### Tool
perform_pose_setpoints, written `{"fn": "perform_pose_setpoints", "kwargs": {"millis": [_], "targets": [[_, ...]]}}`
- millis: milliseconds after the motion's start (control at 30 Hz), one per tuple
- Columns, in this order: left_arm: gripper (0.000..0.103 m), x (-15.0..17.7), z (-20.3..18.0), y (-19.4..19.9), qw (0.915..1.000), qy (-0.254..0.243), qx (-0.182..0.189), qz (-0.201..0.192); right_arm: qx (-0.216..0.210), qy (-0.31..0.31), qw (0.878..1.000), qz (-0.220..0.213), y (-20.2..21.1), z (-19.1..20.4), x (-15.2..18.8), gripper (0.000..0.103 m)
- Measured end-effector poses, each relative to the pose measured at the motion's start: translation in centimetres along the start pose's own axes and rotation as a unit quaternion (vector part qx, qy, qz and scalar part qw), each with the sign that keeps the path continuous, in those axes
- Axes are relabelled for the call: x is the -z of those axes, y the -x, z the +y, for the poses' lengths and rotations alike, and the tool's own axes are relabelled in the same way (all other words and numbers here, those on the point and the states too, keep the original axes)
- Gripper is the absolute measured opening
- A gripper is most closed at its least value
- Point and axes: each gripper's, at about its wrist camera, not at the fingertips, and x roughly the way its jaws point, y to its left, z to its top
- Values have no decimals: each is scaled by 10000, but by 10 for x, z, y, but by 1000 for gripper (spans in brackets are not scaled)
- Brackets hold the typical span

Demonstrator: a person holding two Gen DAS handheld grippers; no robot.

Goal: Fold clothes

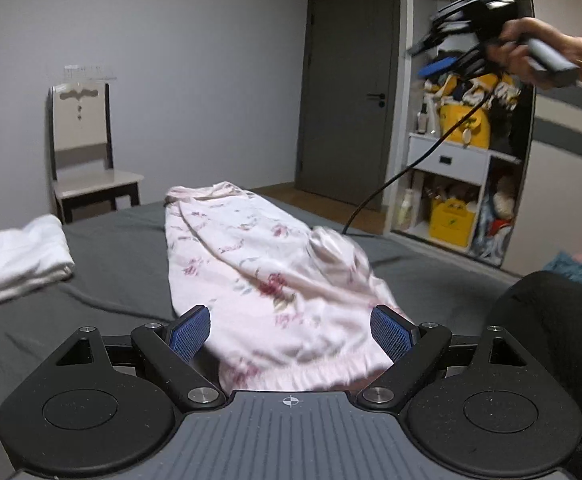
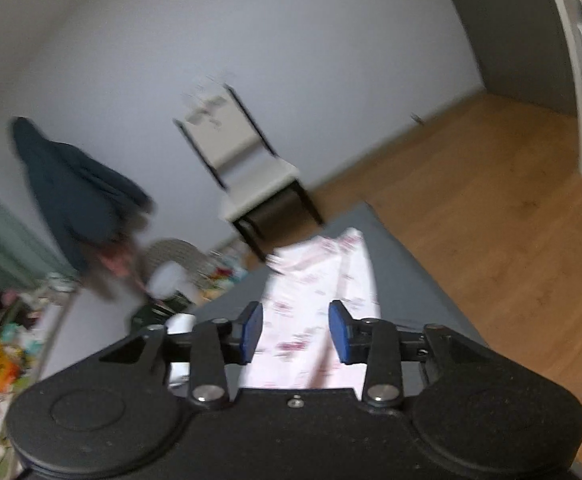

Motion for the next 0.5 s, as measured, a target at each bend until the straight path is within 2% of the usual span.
{"fn": "perform_pose_setpoints", "kwargs": {"millis": [67, 100, 133, 200, 233, 333, 400, 467, 500], "targets": [[88, 0, 4, 8, 9996, 223, 159, -4, -75, 120, 9996, -225, 28, 14, 4, 43], [92, 1, 6, 10, 9992, 313, 227, 19, -109, 177, 9992, -336, 42, 21, 6, 43], [97, 2, 6, 11, 9990, 340, 269, 42, -143, 234, 9986, -447, 56, 28, 8, 43], [100, 6, 6, 12, 9991, 281, 304, 89, -210, 348, 9969, -668, 83, 42, 12, 45], [100, 7, 5, 12, 9991, 226, 331, 113, -103, 439, 9963, -732, 92, 46, 14, 46], [100, 11, -2, 10, 9990, -58, 387, 205, -62, 352, 9963, -777, 117, 49, 15, 46], [100, 11, -10, 10, 9983, -325, 412, 259, -256, 84, 9962, -827, 138, 50, 13, 46], [100, 11, -21, 10, 9962, -744, 362, 281, -459, -191, 9949, -878, 158, 52, 11, 47], [100, 11, -27, 8, 9939, -1020, 304, 286, -475, -107, 9940, -976, 172, 58, 9, 48]]}}
